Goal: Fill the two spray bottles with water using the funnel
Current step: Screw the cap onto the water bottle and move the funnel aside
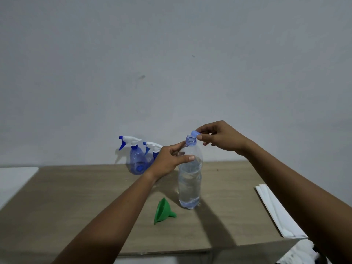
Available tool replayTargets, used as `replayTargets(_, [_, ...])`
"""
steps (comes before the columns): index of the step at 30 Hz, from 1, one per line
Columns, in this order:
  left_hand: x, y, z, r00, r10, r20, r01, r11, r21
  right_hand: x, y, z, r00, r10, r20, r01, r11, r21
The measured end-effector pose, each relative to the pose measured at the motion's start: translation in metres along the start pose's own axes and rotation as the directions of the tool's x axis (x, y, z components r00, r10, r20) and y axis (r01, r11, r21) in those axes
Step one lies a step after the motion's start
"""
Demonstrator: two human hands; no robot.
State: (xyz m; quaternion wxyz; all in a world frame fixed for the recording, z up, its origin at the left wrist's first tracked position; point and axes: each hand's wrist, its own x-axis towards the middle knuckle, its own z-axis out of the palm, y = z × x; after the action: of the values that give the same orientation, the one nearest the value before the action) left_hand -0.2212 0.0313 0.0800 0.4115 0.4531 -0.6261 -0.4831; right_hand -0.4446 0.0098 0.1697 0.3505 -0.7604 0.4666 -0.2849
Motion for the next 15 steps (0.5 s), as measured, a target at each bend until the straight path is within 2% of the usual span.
replayTargets(8, [0.002, -0.007, 0.002, 1.0, 0.015, -0.018, -0.016, 0.999, -0.029, 0.01, -0.009, -0.002, 0.988, -0.085, 0.128, 0.095, 0.992, -0.077])
replayTargets(15, [0.004, -0.013, 0.002, 0.999, 0.015, -0.029, -0.017, 0.997, -0.07, 0.021, -0.019, -0.007, 0.972, -0.104, 0.209, 0.172, 0.925, -0.339])
